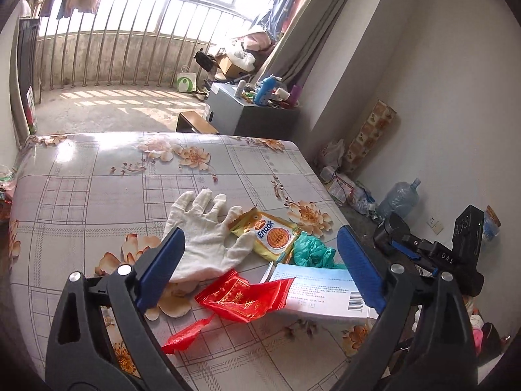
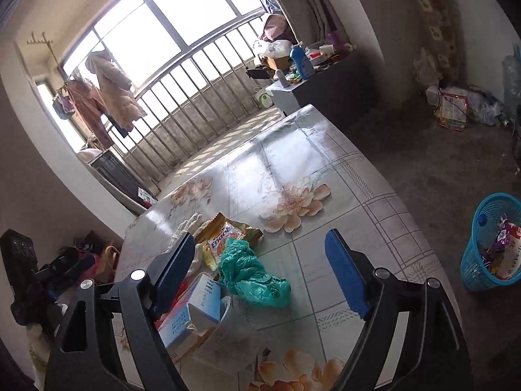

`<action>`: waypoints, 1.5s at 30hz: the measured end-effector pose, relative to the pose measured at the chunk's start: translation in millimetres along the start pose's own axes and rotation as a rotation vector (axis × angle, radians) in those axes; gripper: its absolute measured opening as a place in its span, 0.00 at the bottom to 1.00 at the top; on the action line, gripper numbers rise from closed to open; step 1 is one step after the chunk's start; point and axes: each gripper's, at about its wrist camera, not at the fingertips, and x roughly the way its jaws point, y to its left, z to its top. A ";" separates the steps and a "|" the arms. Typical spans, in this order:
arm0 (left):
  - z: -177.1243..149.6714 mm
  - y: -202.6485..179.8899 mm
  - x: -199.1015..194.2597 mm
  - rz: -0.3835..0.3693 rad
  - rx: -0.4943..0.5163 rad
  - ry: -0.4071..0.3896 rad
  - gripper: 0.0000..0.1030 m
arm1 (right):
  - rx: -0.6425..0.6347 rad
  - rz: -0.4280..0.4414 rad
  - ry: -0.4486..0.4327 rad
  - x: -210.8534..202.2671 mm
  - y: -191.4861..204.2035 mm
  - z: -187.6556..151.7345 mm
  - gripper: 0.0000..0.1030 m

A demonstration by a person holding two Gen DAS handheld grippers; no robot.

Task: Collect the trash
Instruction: 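Grasp the red wrapper with the left tool while the right tool grasps the blue-white medicine box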

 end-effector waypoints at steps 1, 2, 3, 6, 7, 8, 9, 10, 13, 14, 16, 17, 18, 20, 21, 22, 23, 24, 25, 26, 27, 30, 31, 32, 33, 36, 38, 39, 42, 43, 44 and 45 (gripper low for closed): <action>-1.5 1.1 -2.8 0.009 -0.008 -0.005 0.88 | -0.013 -0.012 -0.017 -5.5 1.2 0.3 0.80; -3.3 2.5 -6.1 0.021 -0.017 -0.009 0.88 | -0.023 -0.018 -0.029 -10.6 1.6 1.0 0.80; -4.8 3.6 -9.0 0.030 -0.027 -0.012 0.88 | -0.025 -0.015 -0.039 -16.1 0.7 1.9 0.80; -11.5 8.5 -16.7 0.034 -0.057 -0.024 0.88 | -0.005 0.024 -0.049 -31.2 -5.7 3.7 0.80; -15.0 10.8 -20.5 0.033 -0.066 -0.030 0.88 | 0.004 0.045 -0.049 -36.1 -7.9 3.8 0.80; -19.0 12.9 -23.3 0.031 -0.070 -0.032 0.88 | 0.012 0.065 -0.045 -40.8 -8.4 3.1 0.80; -22.6 14.6 -24.9 0.032 -0.072 -0.031 0.88 | 0.017 0.088 -0.038 -44.7 -9.7 1.8 0.80; -27.1 17.8 -26.3 0.033 -0.075 -0.029 0.88 | 0.022 0.111 -0.030 -47.7 -10.8 0.7 0.80; -40.3 24.5 -25.9 0.041 -0.088 -0.011 0.88 | 0.046 0.192 0.004 -53.3 -11.9 -4.8 0.80; -44.8 26.6 -24.9 0.042 -0.088 -0.006 0.88 | 0.053 0.215 0.017 -54.2 -11.4 -7.3 0.80; -51.7 31.4 -21.8 0.046 -0.088 0.010 0.88 | 0.063 0.237 0.042 -53.3 -9.6 -11.3 0.80; -54.0 33.7 -19.4 0.046 -0.091 0.018 0.88 | 0.067 0.243 0.054 -52.0 -8.1 -13.8 0.80; -55.5 36.6 -16.6 0.046 -0.097 0.025 0.88 | 0.069 0.248 0.065 -50.4 -6.3 -15.8 0.80; -56.1 43.8 -10.8 0.043 -0.124 0.038 0.88 | 0.066 0.256 0.086 -46.9 -0.5 -18.3 0.80; -56.0 47.2 -9.0 0.041 -0.136 0.040 0.88 | 0.059 0.259 0.095 -45.4 3.1 -19.2 0.80; -55.8 50.4 -7.6 0.042 -0.146 0.041 0.88 | 0.053 0.260 0.104 -44.0 7.3 -20.4 0.80; -55.8 52.6 -6.9 0.041 -0.149 0.040 0.87 | 0.048 0.259 0.114 -42.6 10.5 -21.6 0.80; -56.2 54.2 -6.1 0.037 -0.150 0.040 0.86 | 0.045 0.261 0.127 -40.8 13.9 -23.2 0.80; -57.2 54.9 -5.4 0.030 -0.150 0.043 0.82 | 0.047 0.262 0.144 -38.0 16.5 -25.0 0.80; -58.5 54.9 -4.7 0.020 -0.146 0.048 0.79 | 0.050 0.261 0.159 -35.6 17.9 -27.4 0.80; -60.5 53.1 -3.7 0.007 -0.136 0.050 0.79 | 0.052 0.260 0.175 -32.9 19.8 -30.0 0.80; -67.3 42.0 -1.8 -0.027 -0.068 0.058 0.70 | 0.067 0.257 0.218 -25.8 21.4 -39.0 0.78; -69.9 36.3 -1.0 -0.041 -0.037 0.058 0.68 | 0.078 0.260 0.231 -23.2 20.9 -41.5 0.77; -72.9 29.4 0.6 -0.052 0.000 0.062 0.66 | 0.093 0.263 0.243 -20.4 20.1 -43.2 0.76; -75.7 22.6 3.1 -0.053 0.038 0.068 0.65 | 0.109 0.268 0.256 -17.3 18.8 -44.3 0.75; -84.8 0.7 13.1 -0.011 0.169 0.087 0.58 | 0.176 0.288 0.291 -7.3 12.4 -45.5 0.70; -90.2 -8.9 21.9 0.018 0.235 0.103 0.50 | 0.216 0.303 0.306 -3.1 8.2 -46.7 0.66; -92.1 -11.4 26.2 0.028 0.255 0.111 0.48 | 0.235 0.312 0.313 -1.1 6.4 -47.2 0.66; -95.3 -14.9 36.8 0.022 0.282 0.134 0.41 | 0.275 0.330 0.330 2.8 3.3 -47.9 0.62; -95.3 -15.2 39.9 0.016 0.284 0.142 0.39 | 0.285 0.337 0.334 3.7 3.1 -47.9 0.61; -95.1 -15.0 43.4 0.015 0.287 0.150 0.38 | 0.295 0.346 0.338 4.7 2.4 -48.2 0.61; -95.4 -15.3 46.7 0.019 0.292 0.157 0.37 | 0.303 0.354 0.342 5.9 1.9 -48.5 0.61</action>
